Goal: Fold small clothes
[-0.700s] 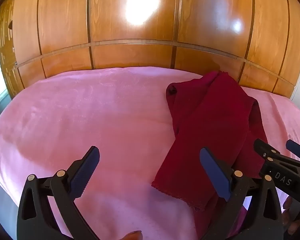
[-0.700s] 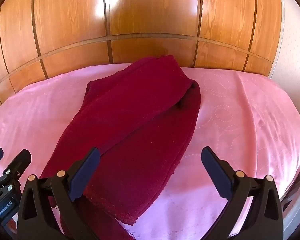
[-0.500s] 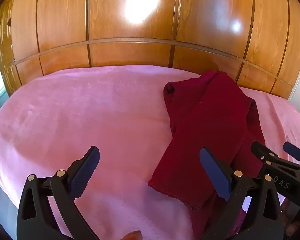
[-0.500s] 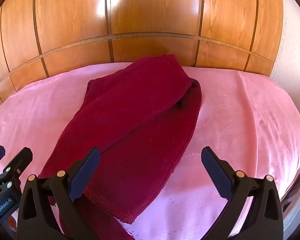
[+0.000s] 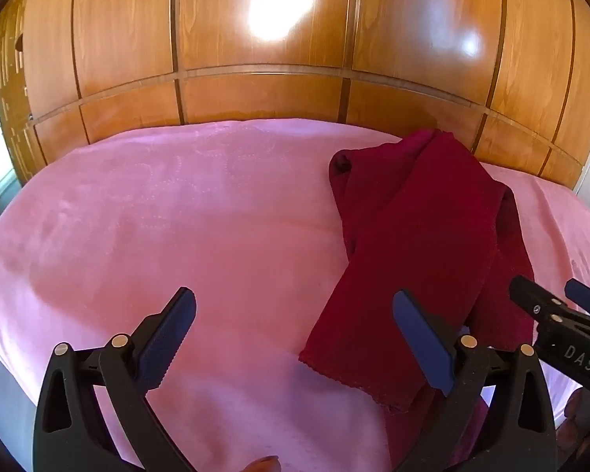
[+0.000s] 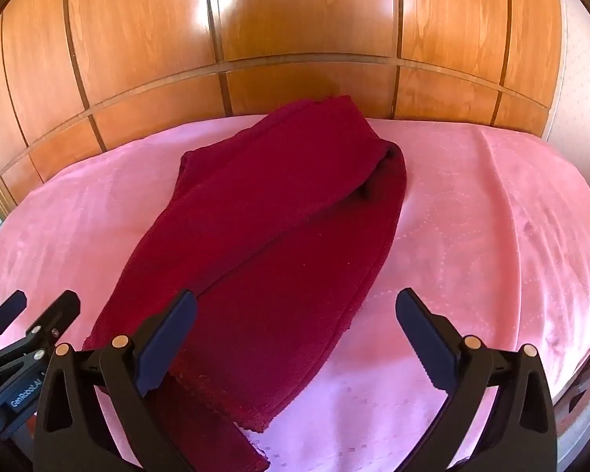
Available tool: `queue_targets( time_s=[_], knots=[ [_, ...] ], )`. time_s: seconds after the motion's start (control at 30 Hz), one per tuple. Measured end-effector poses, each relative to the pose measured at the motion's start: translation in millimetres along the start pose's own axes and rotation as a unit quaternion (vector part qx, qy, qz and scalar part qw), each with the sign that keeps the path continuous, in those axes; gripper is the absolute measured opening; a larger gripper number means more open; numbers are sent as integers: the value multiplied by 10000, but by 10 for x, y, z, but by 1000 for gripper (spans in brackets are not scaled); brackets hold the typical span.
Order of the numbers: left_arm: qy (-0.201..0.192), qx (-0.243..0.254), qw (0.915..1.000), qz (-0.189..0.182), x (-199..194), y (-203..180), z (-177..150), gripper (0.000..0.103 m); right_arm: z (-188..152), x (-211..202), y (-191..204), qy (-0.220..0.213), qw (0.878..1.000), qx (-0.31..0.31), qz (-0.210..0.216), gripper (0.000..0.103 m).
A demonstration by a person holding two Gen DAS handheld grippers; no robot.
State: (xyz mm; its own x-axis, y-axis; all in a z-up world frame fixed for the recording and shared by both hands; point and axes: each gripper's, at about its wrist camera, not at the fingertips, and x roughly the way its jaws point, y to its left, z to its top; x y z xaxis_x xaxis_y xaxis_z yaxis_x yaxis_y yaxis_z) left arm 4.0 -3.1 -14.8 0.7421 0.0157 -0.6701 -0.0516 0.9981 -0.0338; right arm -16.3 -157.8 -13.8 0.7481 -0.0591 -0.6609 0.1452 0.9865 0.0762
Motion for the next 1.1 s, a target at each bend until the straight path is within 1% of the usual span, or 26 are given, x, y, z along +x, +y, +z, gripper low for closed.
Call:
queue_targets(
  time_s=[0.07, 0.2, 0.4, 0.53, 1.1],
  knots=[
    [11, -24, 10000, -23, -11, 28, 3, 99, 16, -22, -2, -39, 10000, 14, 1, 101],
    [45, -70, 9999, -56, -7, 81, 10, 99, 37, -40, -8, -31, 9998, 104, 195, 101],
    [38, -89, 9999, -54, -16, 115, 26, 99, 22, -26, 68, 19, 9994, -45, 340, 101],
    [57, -124, 9999, -71, 4, 137, 30, 99, 22, -38, 91, -19, 9992, -86, 384, 101],
    [48, -126, 9999, -79, 4, 160, 4, 99, 28, -31, 32, -7, 9977, 149, 664, 101]
  ],
)
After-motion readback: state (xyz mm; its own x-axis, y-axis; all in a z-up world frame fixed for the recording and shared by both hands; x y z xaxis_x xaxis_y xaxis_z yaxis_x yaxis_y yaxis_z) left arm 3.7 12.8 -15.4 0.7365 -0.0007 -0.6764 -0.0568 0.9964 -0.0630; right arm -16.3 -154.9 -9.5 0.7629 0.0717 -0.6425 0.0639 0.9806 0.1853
